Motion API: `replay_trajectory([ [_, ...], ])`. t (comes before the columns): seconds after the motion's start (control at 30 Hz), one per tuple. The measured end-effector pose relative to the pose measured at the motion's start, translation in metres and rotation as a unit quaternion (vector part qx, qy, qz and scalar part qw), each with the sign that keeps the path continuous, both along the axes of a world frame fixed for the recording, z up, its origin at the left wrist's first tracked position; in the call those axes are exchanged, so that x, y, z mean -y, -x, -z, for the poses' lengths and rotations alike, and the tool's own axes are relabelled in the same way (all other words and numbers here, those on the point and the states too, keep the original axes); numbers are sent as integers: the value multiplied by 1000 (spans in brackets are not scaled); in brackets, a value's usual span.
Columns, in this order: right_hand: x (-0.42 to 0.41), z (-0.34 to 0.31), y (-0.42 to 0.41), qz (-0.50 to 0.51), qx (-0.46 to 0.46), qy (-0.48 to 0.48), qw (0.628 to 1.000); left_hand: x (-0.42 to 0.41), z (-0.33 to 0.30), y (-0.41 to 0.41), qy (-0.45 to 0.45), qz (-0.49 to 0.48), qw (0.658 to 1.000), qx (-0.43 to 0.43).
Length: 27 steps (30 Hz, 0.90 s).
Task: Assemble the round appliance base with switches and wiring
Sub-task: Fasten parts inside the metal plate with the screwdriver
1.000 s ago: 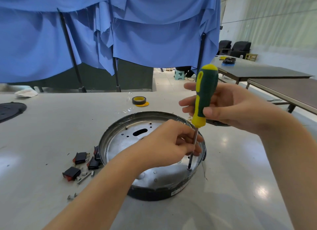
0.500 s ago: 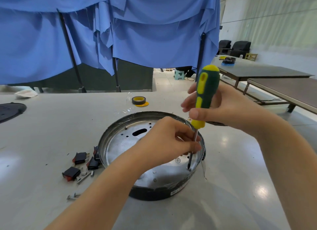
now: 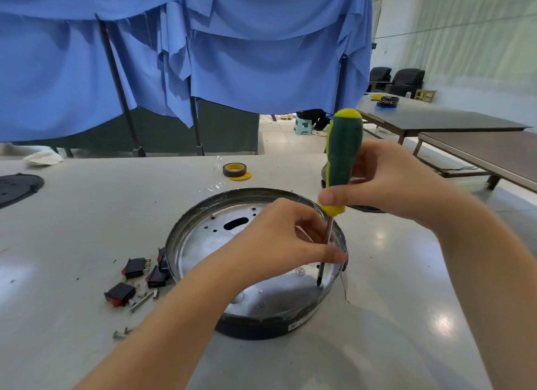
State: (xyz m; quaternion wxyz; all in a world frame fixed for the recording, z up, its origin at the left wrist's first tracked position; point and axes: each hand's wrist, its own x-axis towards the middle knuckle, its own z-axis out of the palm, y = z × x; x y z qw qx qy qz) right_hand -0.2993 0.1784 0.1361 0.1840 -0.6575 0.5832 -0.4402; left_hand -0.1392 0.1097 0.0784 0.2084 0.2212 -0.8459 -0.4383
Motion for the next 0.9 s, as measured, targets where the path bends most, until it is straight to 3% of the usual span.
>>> replay_trajectory([
  [0.13, 3, 1, -6, 16, -34, 13, 999, -1, 0, 1, 19, -18, 1000, -15],
  [0.3, 0, 1, 14, -142, 123, -94, 978, 0, 3, 3, 18, -4, 1000, -4],
  [0.4, -3, 2, 22, -199, 167, -111, 959, 2, 5, 3, -18, 21, 1000, -10],
  [0.5, 0, 3, 21, -140, 141, -75, 977, 2, 9, 3, -70, 41, 997, -14],
  [0.67, 2, 2, 8, 4, 19, 12, 1000, 1, 11, 4, -107, 65, 992, -19],
  [0.8, 2, 0, -2, 14, -26, 27, 999, 0, 9, 4, -25, 16, 999, -25],
  [0.9, -1, -2, 4, -58, 24, -33, 998, 1, 10, 4, 1, -14, 999, -37],
])
